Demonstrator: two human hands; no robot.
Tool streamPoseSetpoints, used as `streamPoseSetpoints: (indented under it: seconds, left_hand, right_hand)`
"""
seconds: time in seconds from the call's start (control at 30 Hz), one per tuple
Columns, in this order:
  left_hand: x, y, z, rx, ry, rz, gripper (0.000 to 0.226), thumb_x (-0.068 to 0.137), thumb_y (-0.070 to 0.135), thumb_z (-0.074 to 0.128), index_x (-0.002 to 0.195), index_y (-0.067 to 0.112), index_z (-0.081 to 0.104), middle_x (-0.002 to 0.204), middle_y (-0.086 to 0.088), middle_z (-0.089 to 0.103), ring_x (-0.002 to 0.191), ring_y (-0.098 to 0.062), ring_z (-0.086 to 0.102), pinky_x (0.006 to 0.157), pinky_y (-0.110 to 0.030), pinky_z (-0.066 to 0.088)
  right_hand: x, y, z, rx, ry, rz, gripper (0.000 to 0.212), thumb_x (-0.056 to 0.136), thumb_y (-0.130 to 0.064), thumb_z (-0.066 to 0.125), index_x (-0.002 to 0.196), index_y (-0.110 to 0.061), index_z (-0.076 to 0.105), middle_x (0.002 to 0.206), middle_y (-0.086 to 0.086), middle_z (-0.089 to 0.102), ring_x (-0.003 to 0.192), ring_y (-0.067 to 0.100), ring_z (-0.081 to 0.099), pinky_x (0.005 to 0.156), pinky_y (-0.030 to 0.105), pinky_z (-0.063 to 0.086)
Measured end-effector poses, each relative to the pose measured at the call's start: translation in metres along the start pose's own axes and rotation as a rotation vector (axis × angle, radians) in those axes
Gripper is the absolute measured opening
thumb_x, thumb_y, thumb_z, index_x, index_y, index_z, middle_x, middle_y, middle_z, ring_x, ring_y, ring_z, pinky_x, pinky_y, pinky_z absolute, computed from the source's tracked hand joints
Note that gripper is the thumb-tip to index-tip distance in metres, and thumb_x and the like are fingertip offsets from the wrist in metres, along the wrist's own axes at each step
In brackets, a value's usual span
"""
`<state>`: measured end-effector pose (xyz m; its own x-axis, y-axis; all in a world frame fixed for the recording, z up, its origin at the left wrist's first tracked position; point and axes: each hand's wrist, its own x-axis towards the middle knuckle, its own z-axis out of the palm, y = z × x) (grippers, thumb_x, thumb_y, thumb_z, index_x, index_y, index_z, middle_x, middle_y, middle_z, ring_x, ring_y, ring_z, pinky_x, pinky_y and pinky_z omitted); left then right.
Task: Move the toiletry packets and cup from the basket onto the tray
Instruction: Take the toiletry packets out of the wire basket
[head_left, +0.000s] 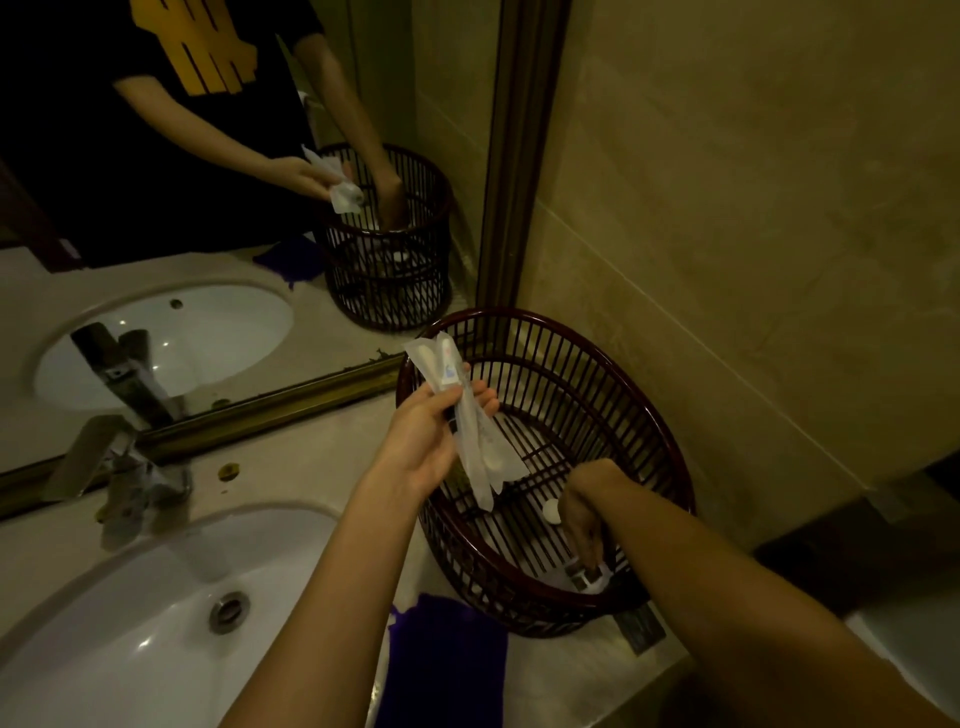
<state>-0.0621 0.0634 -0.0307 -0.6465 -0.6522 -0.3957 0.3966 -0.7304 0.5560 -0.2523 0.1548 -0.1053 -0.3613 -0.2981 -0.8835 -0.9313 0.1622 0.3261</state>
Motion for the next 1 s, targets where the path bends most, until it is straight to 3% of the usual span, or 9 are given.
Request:
streamPoseSetpoints:
  seconds: [0.1,0.17,0.23,0.3,0.43,0.53,0.67,0.83,1.0]
  left_hand:
    - [-0.001,0.001,0.000,0.001,0.007,0.000,0.032,0.095,0.004,0.054,0.127,0.004,0.060,0.109,-0.021,0.068,0.098,-0.030,0.071,0.078,-0.040,0.058]
    - [-0.001,0.001,0.000,0.003,0.005,0.002,0.031,0.095,0.003,0.054,0.126,0.003,0.060,0.101,-0.020,0.071,0.095,-0.030,0.072,0.076,-0.039,0.058]
    - [-0.002,0.001,0.001,0.005,0.006,0.005,0.030,0.095,0.003,0.054,0.125,0.003,0.061,0.093,-0.018,0.074,0.091,-0.029,0.073,0.075,-0.039,0.058]
    - [-0.003,0.001,0.002,0.005,0.004,0.005,0.031,0.094,0.003,0.055,0.125,0.003,0.061,0.091,-0.018,0.074,0.090,-0.028,0.073,0.074,-0.039,0.059]
    - [-0.003,0.003,0.002,-0.014,-0.006,-0.015,0.034,0.093,0.008,0.057,0.127,0.003,0.059,0.096,-0.018,0.071,0.091,-0.029,0.072,0.077,-0.039,0.058]
    - [-0.002,0.002,0.002,-0.006,0.011,-0.038,0.042,0.093,0.018,0.060,0.132,0.003,0.055,0.105,-0.020,0.067,0.096,-0.030,0.071,0.078,-0.040,0.059]
    - [0.002,0.002,0.003,0.019,0.009,-0.042,0.055,0.089,0.039,0.064,0.131,0.006,0.054,0.123,-0.026,0.061,0.112,-0.038,0.063,0.089,-0.045,0.056]
    - [0.001,0.002,0.004,0.044,-0.112,-0.036,0.060,0.090,0.051,0.058,0.131,0.008,0.060,0.127,-0.021,0.064,0.118,-0.037,0.060,0.098,-0.052,0.049]
    - [0.000,-0.001,0.002,0.190,-0.036,-0.038,0.038,0.093,0.019,0.061,0.127,0.001,0.058,0.118,-0.026,0.066,0.105,-0.035,0.067,0.082,-0.043,0.057]
  right_hand:
    - [0.000,-0.004,0.003,-0.085,0.015,-0.055,0.077,0.096,-0.038,0.064,0.159,-0.018,0.024,0.166,0.013,0.021,0.149,0.036,0.026,0.118,0.048,0.027]
    - [-0.002,-0.001,0.000,-0.052,0.031,-0.107,0.064,0.096,-0.036,0.063,0.153,-0.018,0.040,0.162,0.010,0.032,0.145,0.036,0.033,0.116,0.051,0.030]
    - [-0.007,0.004,-0.011,0.064,0.022,-0.184,0.043,0.089,-0.035,0.074,0.128,-0.018,0.065,0.136,0.005,0.059,0.126,0.031,0.054,0.108,0.050,0.043]
    - [-0.013,0.014,-0.020,0.288,0.055,-0.285,0.016,0.085,-0.029,0.078,0.098,-0.022,0.072,0.103,-0.003,0.067,0.097,0.019,0.063,0.092,0.041,0.056]
    - [-0.048,0.054,-0.031,0.689,0.507,-0.383,0.008,0.092,-0.024,0.068,0.086,-0.027,0.067,0.093,-0.008,0.067,0.085,0.007,0.064,0.068,0.019,0.045]
    - [-0.083,0.068,-0.033,1.116,0.870,-0.414,0.009,0.093,-0.023,0.069,0.084,-0.024,0.070,0.089,-0.005,0.070,0.082,0.006,0.066,0.070,0.021,0.046]
    - [-0.127,0.048,-0.038,1.533,1.001,-0.565,0.014,0.092,-0.021,0.071,0.080,-0.015,0.075,0.073,-0.010,0.072,0.067,-0.003,0.065,0.068,0.021,0.044]
    - [-0.135,-0.001,-0.044,1.460,0.908,-0.574,0.012,0.090,-0.020,0.073,0.085,-0.009,0.075,0.081,0.000,0.073,0.072,0.001,0.065,0.067,0.018,0.046]
    - [-0.124,-0.026,-0.043,1.130,1.043,-0.545,0.019,0.089,-0.034,0.073,0.079,-0.018,0.067,0.073,-0.006,0.065,0.063,-0.001,0.058,0.059,0.016,0.045]
